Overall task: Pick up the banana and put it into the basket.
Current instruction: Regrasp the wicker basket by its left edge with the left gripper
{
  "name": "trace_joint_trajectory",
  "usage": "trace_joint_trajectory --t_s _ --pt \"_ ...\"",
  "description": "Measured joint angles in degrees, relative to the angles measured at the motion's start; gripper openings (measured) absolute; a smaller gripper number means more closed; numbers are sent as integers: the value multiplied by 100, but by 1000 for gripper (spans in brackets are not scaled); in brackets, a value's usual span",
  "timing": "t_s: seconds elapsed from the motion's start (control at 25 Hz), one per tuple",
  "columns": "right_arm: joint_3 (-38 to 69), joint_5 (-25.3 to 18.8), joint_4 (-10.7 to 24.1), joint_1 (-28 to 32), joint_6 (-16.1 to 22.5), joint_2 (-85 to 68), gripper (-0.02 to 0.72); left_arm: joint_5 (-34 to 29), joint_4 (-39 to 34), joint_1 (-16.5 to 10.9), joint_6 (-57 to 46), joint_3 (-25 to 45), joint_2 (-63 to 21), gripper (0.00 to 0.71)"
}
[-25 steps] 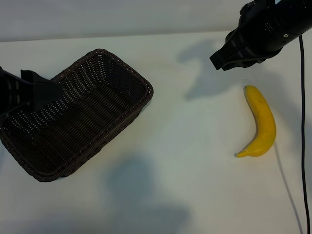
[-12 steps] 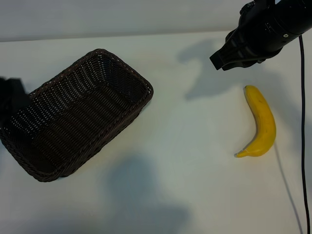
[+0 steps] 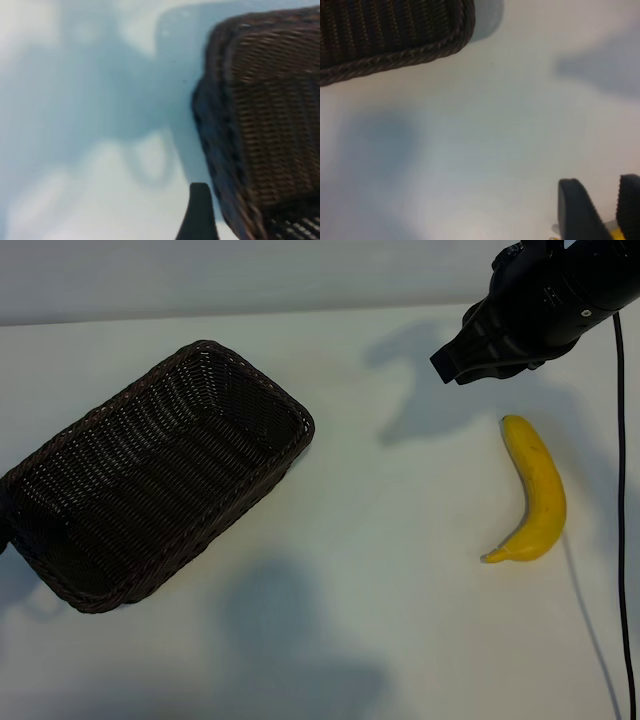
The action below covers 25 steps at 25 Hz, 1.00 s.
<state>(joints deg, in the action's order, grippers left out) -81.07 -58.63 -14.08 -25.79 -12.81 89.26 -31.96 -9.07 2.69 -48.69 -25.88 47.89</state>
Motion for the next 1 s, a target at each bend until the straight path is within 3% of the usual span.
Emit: trace_joint_trajectory --t_s 0.32,0.84,1.0 --pt "0 0 0 0 0 0 242 751 -871 0 -1196 432 364 610" --pt "0 0 0 0 0 0 242 2730 -667 0 -1323 433 2771 610" --pt "0 0 0 0 0 0 242 3090 -623 0 -1340 433 3283 542"
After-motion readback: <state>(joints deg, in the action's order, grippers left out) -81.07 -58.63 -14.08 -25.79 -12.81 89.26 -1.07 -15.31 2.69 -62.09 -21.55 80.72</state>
